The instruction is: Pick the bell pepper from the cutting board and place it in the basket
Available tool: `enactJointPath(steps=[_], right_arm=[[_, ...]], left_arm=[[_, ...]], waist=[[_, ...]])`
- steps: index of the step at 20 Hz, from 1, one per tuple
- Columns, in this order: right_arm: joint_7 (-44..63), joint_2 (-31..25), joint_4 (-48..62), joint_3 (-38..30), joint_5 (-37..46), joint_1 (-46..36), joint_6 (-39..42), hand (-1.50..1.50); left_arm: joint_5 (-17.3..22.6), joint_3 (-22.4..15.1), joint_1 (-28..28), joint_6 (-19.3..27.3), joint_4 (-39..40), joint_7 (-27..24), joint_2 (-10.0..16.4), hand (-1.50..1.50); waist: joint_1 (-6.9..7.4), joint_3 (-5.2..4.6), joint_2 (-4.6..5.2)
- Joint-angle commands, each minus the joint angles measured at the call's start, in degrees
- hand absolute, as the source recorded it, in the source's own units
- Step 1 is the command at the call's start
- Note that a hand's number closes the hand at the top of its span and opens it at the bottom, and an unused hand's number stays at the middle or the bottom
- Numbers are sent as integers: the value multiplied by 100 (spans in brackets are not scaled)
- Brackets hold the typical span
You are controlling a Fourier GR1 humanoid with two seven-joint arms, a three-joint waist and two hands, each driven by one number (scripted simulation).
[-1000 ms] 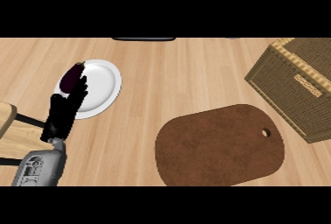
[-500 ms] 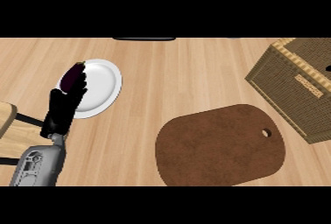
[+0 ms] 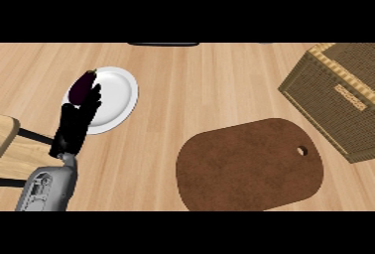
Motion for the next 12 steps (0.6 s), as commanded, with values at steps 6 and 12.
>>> enactJointPath(steps=[6, 12], right_arm=[[346, -1292, 886, -811, -529, -43, 322, -150], [-95, -1979, 1297, -1082, -729, 557, 958, -150]], left_arm=[[113, 123, -150, -138, -78, 155, 168, 0], [-26, -93, 102, -21, -291, 99, -32, 0]], waist=[[38, 10, 42], [72, 29, 55]])
